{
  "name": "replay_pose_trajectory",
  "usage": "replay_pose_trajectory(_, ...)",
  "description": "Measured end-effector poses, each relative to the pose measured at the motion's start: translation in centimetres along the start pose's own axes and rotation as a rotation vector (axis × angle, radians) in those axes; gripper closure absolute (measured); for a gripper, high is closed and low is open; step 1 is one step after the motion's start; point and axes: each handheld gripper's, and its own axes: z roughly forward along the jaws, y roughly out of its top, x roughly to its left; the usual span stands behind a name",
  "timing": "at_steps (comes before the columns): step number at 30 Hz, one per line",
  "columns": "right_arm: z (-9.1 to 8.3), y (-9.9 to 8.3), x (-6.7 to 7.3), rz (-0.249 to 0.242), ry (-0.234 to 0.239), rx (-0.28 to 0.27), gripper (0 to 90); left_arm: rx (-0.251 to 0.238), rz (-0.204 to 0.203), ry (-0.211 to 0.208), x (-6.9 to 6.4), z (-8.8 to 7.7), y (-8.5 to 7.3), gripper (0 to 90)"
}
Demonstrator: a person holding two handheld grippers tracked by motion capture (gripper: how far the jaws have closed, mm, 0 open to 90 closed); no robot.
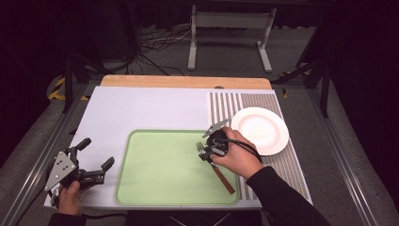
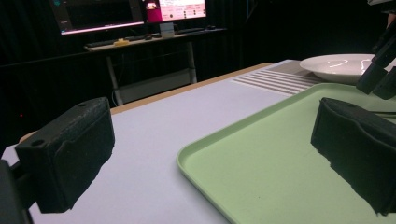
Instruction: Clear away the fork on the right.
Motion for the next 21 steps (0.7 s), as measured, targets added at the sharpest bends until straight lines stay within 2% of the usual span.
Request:
replay_pose_trajectory(4,0.5,0.0,-0.3,-0.037,0.016,-0.001,82.5,-0.001,-0.001,-0.001,0.0,0.0,0.0,0.3)
replay_pose_trajectory(7,0.8,0.0,-0.4,-0.051,0.021,0.005,87.5,-0.001,-0.001,0.000,0.0,0.0,0.0,0.3)
replay_pose_trajectory(21,2.8,-0.1,-0.4,-0.070,0.024,0.057,90.0,-0.004,-0.004,0.001,0.0,-0.1,0.0,0.2)
